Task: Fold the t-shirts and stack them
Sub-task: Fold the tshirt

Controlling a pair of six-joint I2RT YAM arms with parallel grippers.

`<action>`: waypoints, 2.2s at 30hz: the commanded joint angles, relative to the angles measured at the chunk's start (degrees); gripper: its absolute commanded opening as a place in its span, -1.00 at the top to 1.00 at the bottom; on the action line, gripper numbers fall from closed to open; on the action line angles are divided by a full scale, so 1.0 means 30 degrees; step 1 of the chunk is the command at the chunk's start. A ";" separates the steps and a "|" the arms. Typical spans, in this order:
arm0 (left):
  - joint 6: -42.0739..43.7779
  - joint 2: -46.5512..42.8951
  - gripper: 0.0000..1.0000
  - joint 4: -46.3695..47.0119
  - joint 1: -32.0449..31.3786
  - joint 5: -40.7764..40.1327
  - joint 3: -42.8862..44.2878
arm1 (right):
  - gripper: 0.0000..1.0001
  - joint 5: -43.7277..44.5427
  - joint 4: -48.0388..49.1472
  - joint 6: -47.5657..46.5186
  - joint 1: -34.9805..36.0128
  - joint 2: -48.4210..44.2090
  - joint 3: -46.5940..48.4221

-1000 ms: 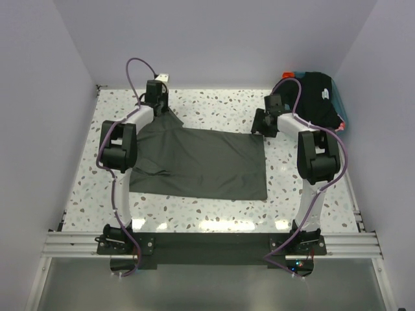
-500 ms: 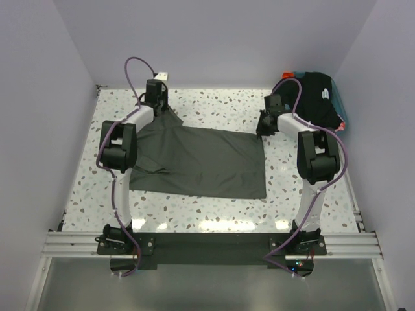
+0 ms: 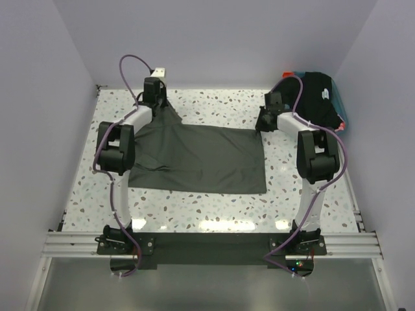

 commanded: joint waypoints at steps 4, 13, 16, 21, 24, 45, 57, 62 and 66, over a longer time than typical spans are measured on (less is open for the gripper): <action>-0.1317 -0.3997 1.00 0.2938 -0.0049 -0.0242 -0.2245 | 1.00 0.0227 0.1972 0.0603 0.0013 -0.2225 -0.1424; -0.3454 -0.7515 1.00 0.4021 -0.0078 -0.0886 -0.7459 | 1.00 0.0870 0.3700 0.1276 0.0013 -0.4740 -0.4616; -0.4448 -0.8775 1.00 0.3995 -0.0108 -0.1644 -0.9276 | 1.00 0.0930 0.4433 0.1511 0.0013 -0.5766 -0.5703; -0.6150 -1.0765 1.00 0.3206 -0.0195 -0.3023 -1.1651 | 1.00 0.1106 0.5049 0.1834 0.0013 -0.7146 -0.7081; -0.7498 -1.1762 1.00 0.2209 -0.0225 -0.3757 -1.2617 | 1.00 0.0989 0.5138 0.2038 0.0013 -0.7878 -0.8016; -1.1337 -1.8707 1.00 0.0068 -0.0518 -0.5018 -2.0293 | 1.00 0.0316 0.5430 0.3064 0.0042 -1.1776 -1.3670; -1.1633 -2.1614 -0.16 -0.0925 -0.0576 -0.4696 -2.0738 | -0.16 0.0080 0.2738 0.2304 0.0129 -1.4095 -1.3301; -1.0931 -1.7171 -0.10 -0.2069 -0.1308 -0.4725 -1.7489 | -0.14 0.0900 0.1534 0.1483 0.1271 -1.2570 -1.1275; -1.0022 -1.3911 -0.08 -0.3061 -0.1718 -0.4490 -1.4184 | -0.13 0.1427 0.1212 0.1219 0.2237 -1.0960 -0.9985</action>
